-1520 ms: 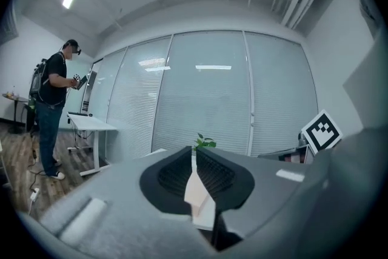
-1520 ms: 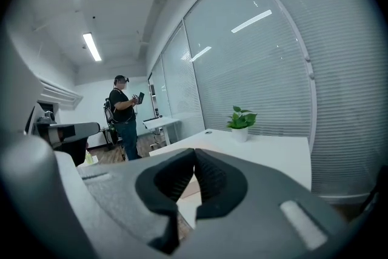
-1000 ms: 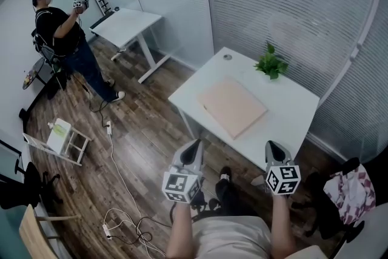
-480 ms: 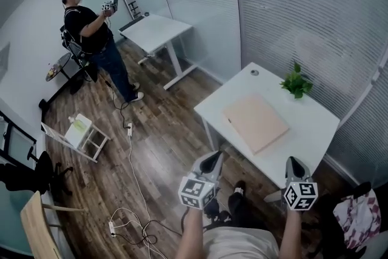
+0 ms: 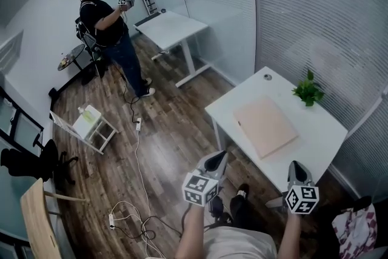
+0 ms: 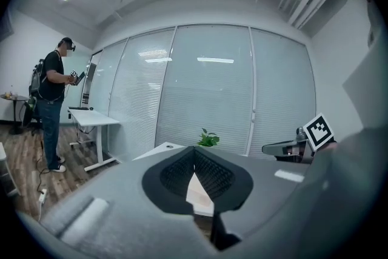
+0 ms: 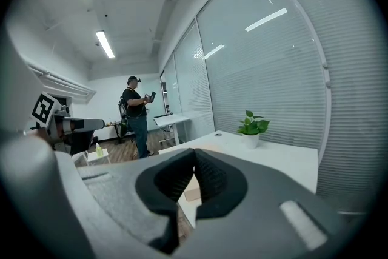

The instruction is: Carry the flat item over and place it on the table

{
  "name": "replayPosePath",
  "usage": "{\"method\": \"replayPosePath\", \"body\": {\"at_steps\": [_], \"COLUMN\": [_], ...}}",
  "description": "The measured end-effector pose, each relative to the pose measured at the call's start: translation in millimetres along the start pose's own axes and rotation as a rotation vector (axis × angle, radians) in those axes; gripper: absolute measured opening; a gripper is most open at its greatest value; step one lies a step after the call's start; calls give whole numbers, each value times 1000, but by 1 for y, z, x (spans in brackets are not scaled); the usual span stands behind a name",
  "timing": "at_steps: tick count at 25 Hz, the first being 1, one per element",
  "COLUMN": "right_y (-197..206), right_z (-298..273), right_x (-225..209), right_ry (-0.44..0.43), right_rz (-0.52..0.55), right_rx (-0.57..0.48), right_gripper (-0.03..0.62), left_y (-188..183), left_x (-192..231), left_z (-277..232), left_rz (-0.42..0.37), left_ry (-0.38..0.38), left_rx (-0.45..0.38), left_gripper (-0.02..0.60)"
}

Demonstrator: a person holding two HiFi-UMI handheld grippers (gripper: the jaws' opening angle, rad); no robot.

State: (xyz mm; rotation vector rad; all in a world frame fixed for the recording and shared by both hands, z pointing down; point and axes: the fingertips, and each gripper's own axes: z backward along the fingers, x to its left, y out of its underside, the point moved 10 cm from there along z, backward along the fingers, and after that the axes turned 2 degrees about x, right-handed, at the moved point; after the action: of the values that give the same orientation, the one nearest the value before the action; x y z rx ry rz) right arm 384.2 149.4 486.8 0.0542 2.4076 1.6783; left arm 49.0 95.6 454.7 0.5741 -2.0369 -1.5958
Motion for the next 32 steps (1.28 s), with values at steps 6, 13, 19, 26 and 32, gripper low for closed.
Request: {"method": "replayPosePath", "body": {"at_steps": [6, 13, 19, 26, 32], "right_y": [-3, -4, 2, 3, 6], "right_z": [-5, -3, -4, -4, 1], "right_x": [4, 4, 1, 5, 11], "right_ry": [26, 29, 18, 7, -12], "right_rz": [2, 9, -11, -1, 15], "right_rx": [11, 23, 24, 27, 48], "right_gripper": [0, 0, 0, 0, 1], "left_y": [-11, -11, -3, 3, 5], "left_x": [1, -5, -5, -2, -4], "left_z": [-9, -20, -29, -27, -19], "left_rz": [-5, -31, -38, -51, -37], "left_ry": [25, 78, 73, 63, 68], "left_rx": [-13, -4, 40, 64, 64], "left_gripper": [8, 8, 8, 8, 8]}}
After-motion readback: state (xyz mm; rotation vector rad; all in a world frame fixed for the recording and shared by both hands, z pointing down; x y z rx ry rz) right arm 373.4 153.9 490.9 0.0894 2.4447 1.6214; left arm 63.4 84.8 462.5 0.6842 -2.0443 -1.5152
